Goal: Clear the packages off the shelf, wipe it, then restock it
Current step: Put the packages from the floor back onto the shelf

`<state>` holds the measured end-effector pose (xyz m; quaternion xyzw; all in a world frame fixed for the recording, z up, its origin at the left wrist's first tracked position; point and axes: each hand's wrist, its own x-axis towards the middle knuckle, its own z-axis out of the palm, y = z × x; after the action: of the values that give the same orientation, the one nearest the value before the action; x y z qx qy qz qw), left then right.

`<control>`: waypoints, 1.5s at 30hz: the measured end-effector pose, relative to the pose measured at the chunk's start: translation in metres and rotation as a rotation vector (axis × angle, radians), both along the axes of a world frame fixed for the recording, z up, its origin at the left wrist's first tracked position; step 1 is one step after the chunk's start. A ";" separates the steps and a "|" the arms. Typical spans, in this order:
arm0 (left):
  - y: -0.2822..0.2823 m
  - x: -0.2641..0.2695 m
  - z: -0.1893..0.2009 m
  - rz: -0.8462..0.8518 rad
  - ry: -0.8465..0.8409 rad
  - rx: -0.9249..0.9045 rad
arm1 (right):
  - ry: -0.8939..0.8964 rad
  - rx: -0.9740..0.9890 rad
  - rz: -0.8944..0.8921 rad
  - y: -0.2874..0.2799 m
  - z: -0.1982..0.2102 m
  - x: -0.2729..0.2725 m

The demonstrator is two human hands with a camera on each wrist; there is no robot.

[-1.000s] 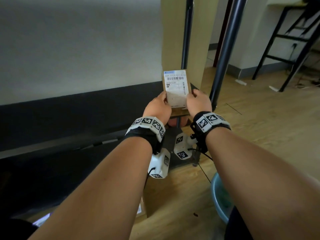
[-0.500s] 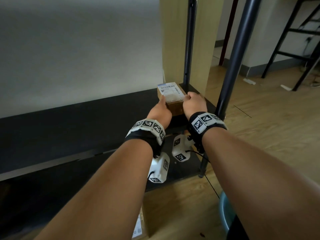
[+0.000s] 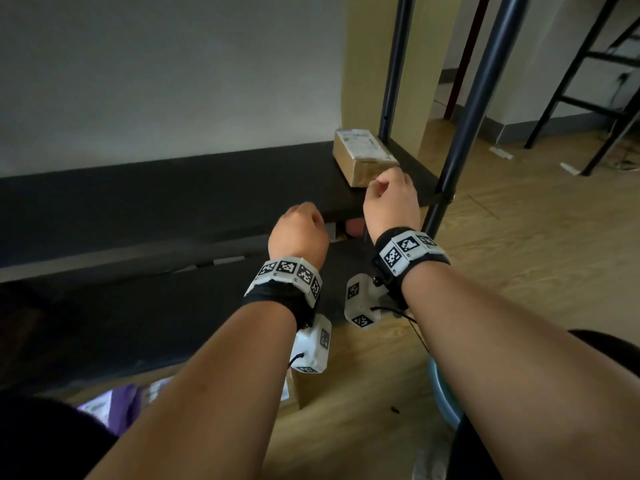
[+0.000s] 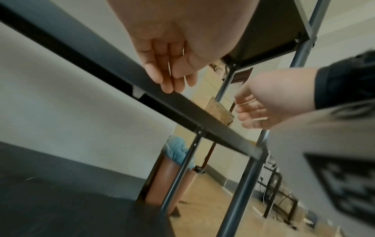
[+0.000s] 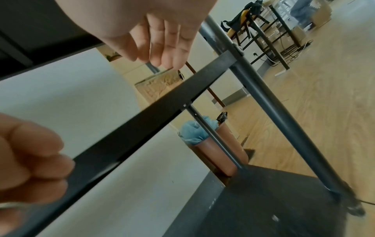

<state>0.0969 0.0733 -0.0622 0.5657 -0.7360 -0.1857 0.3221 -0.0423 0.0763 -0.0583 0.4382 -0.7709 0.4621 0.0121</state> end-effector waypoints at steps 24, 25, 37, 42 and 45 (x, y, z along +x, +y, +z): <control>0.041 0.137 -0.256 0.064 -0.436 0.816 | -0.102 1.110 0.556 0.040 -0.267 0.129; 0.041 0.138 -0.261 0.084 -0.435 0.873 | -0.123 1.140 0.556 0.040 -0.273 0.131; 0.027 0.136 -0.279 0.163 -0.272 1.071 | -0.324 1.249 0.492 0.031 -0.303 0.143; 0.029 0.134 -0.263 0.160 -0.136 1.047 | -0.362 1.228 0.425 0.036 -0.282 0.135; 0.033 0.128 -0.243 0.185 -0.102 0.961 | -0.368 1.172 0.416 0.042 -0.261 0.129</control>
<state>0.2253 0.1063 -0.3055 0.7216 -0.5286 -0.4471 0.0033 0.0870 0.1185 -0.3190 0.4260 -0.7838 0.0250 -0.4512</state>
